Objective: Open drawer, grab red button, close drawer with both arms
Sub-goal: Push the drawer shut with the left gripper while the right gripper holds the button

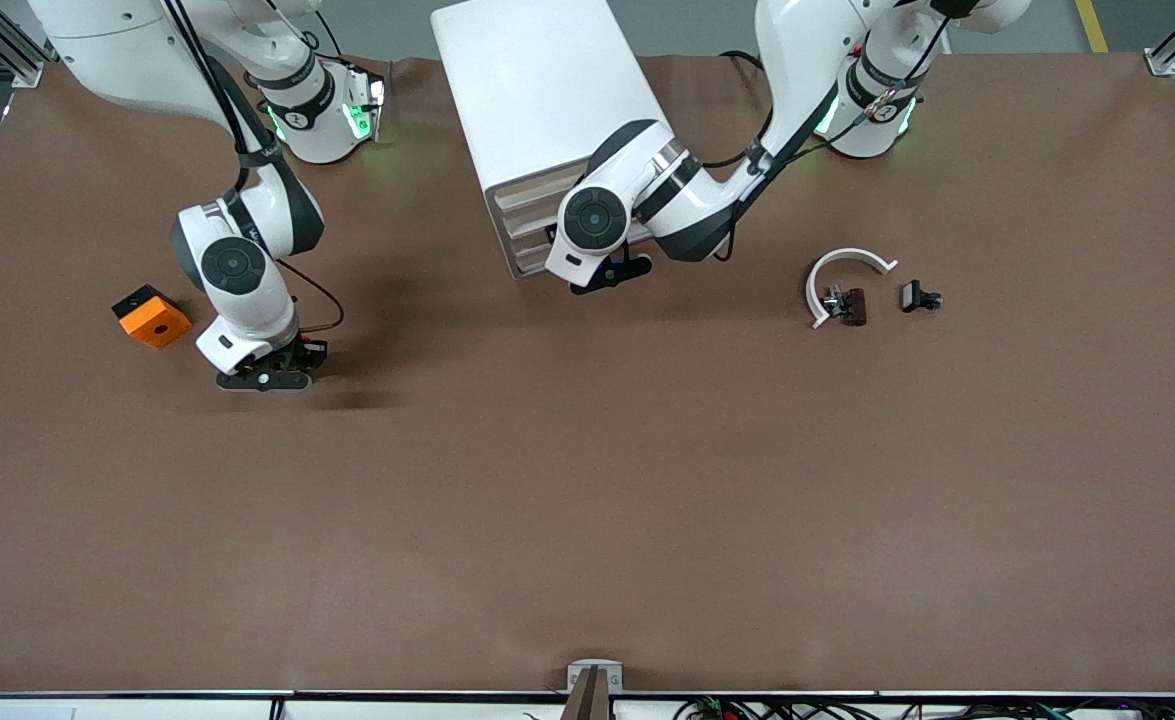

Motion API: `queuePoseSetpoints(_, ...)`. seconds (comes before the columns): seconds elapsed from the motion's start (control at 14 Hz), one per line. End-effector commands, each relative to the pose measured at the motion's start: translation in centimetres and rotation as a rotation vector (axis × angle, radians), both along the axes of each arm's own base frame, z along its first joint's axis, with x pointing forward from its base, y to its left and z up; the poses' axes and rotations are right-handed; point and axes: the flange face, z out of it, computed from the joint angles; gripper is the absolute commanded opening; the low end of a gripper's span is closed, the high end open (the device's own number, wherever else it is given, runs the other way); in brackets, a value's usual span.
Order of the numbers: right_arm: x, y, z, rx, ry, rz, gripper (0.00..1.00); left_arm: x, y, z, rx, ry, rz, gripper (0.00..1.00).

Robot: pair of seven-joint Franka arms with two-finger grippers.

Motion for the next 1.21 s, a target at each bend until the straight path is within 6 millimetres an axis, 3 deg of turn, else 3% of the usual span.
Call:
queuePoseSetpoints(0.0,0.0,-0.8,0.1,-0.007,-0.018,-0.014,0.00,-0.9,-0.7,0.5,0.026,0.035,0.053,1.00)
queuePoseSetpoints(0.21,0.3,-1.6,-0.5,-0.009,-0.010,-0.026,0.00,1.2,0.3,1.5,0.042,0.013,0.107,1.00)
queuePoseSetpoints(0.43,0.4,-1.7,-0.9,-0.009,-0.006,-0.032,0.00,7.2,3.4,3.4,0.033,-0.050,0.175,1.00)
queuePoseSetpoints(0.71,0.4,-1.6,-1.2,-0.006,-0.004,-0.049,0.00,15.3,10.0,6.8,0.062,-0.208,0.243,1.00)
queuePoseSetpoints(0.93,0.4,-1.6,-1.4,-0.007,-0.003,-0.049,0.00,19.1,14.0,8.5,0.114,-0.329,0.246,1.00)
queuePoseSetpoints(1.07,0.5,-1.5,-1.3,-0.007,-0.004,-0.051,0.00,20.7,16.2,10.0,0.153,-0.416,0.213,1.00)
queuePoseSetpoints(1.14,0.6,-1.4,-1.3,-0.007,-0.004,-0.049,0.47,21.7,17.8,10.8,0.169,-0.449,0.202,1.00)
